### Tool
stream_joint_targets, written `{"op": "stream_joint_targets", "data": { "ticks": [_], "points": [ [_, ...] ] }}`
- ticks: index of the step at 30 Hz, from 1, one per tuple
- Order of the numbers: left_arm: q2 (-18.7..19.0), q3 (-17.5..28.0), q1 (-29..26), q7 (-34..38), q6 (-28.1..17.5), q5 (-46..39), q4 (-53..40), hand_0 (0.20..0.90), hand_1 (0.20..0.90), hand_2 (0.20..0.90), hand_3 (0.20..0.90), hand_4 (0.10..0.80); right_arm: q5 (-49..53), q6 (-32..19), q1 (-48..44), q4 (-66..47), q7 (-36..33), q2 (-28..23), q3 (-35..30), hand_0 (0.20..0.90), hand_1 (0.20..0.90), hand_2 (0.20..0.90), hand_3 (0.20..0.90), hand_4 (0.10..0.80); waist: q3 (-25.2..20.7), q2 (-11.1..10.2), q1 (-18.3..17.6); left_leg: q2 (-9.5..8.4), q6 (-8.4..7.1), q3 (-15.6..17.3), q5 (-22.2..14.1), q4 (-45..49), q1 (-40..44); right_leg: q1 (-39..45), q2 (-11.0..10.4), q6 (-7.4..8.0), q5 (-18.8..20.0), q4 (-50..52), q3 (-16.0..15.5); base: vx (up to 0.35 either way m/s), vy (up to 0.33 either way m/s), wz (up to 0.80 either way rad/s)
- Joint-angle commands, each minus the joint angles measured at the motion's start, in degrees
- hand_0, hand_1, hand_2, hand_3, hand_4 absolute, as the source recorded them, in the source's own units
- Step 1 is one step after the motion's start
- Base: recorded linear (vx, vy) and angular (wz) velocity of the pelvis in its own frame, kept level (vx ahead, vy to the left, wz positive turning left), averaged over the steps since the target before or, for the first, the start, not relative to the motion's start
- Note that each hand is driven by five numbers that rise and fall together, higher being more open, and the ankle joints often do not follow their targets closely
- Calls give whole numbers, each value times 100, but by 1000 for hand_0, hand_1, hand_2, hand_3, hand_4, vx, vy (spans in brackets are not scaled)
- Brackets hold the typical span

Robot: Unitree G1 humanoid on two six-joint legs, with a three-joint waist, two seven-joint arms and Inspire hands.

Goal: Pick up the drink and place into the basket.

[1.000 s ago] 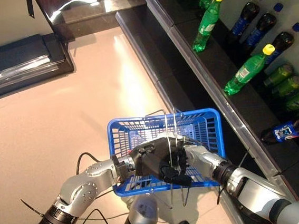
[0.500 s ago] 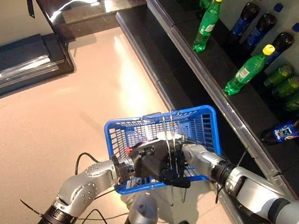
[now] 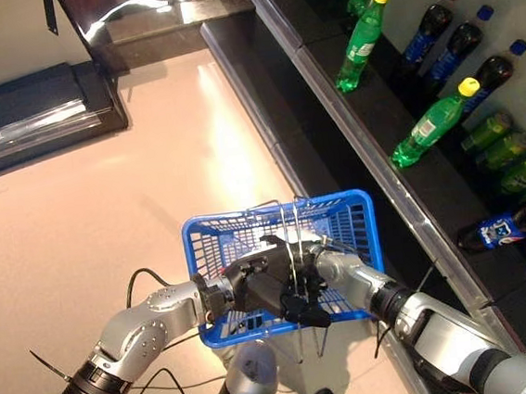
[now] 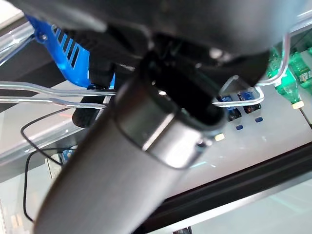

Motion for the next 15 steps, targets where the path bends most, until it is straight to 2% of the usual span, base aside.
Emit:
{"op": "stream_joint_targets", "data": {
  "ticks": [1,7,13,15],
  "points": [
    [-1706,286,-432,-802,-1951,-1359,-1565,300,300,300,200,100,299,-211,110,-86,-449,101,227,900,900,900,900,800,-2270,68,-290,119,82,53,100,-560,351,78,71,-59,76,4,39,-29,27,-12],
    [-1886,498,-386,-397,-2178,-1267,-1409,300,300,300,200,100,509,-618,335,-80,-835,113,-3,900,900,900,900,800,-2299,130,-532,154,122,376,88,-560,342,-20,17,-13,105,-7,188,-27,24,-22],
    [-1896,643,-353,35,-2496,-1228,-1206,300,300,300,200,100,940,-581,557,-799,-945,-158,-239,900,900,900,900,800,-2295,184,-830,205,116,708,74,-560,355,-104,-16,37,141,-7,343,-15,10,-22],
    [-1919,812,-246,265,-2670,-1209,-1030,300,300,300,200,100,1217,-577,847,-1290,-966,-317,-406,900,900,900,900,800,-2287,225,-1040,241,111,948,64,-560,362,-149,-46,66,159,-7,450,-34,37,-32]
  ]
}}
